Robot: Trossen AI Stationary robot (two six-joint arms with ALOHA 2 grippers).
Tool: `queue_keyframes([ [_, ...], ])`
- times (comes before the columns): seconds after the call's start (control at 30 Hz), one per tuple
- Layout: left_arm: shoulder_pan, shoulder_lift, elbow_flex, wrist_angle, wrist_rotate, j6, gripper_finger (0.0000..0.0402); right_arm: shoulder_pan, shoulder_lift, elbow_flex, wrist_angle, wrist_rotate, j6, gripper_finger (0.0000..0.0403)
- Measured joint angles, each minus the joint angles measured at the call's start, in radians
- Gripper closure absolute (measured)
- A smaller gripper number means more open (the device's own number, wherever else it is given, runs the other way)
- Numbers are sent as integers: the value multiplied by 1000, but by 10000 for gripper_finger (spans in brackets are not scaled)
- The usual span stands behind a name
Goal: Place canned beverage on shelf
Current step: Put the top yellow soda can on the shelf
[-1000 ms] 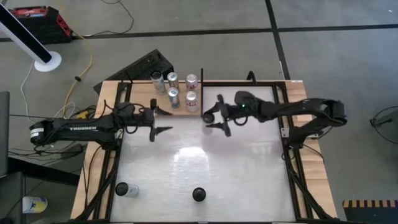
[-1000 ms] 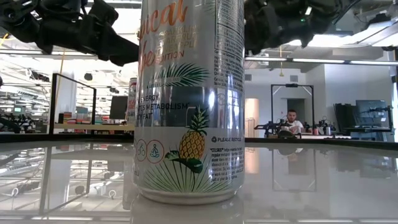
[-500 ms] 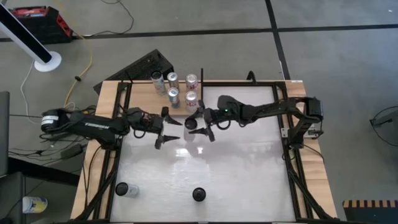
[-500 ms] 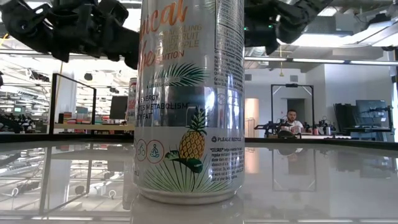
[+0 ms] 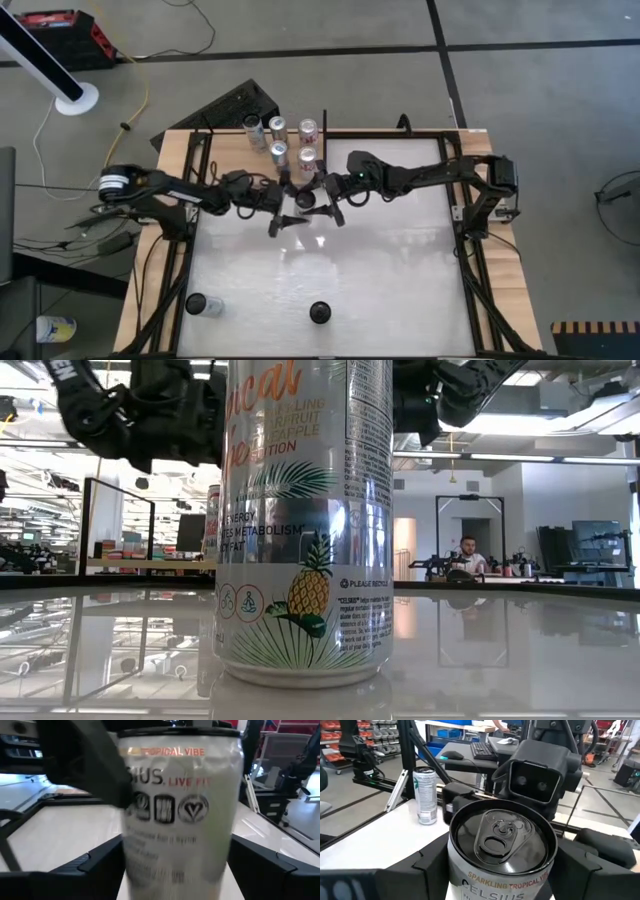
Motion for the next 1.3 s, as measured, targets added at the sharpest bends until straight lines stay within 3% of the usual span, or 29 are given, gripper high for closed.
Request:
queue_keyframes([
  [0.2, 1, 51, 64, -27, 100, 40, 101, -1, -4, 0, -31, -5, 1, 124],
  [0.47, 25, 36, 66, -57, 121, 42, 171, -7, -11, 1, -51, 0, -24, 124],
  [0.8, 34, 35, 66, -89, 128, 52, 172, -13, -11, 1, -77, 13, -21, 123],
  [0.83, 36, 34, 66, -92, 131, 50, 172, -13, -11, 1, -79, 21, -14, 113],
  [0.9, 42, 20, 62, -115, 140, 53, 172, -14, -15, 0, -98, 49, 8, 52],
  [0.97, 48, -1, 61, -149, 142, 60, 172, -22, -37, 2, -149, 53, 10, 27],
  [1.17, 61, -151, 61, -348, 162, 126, 172, -36, -127, 38, -367, 76, -17, 121],
  [1.3, 61, -281, 62, -490, 151, 189, 172, -35, -199, 37, -478, 131, -60, 138],
])
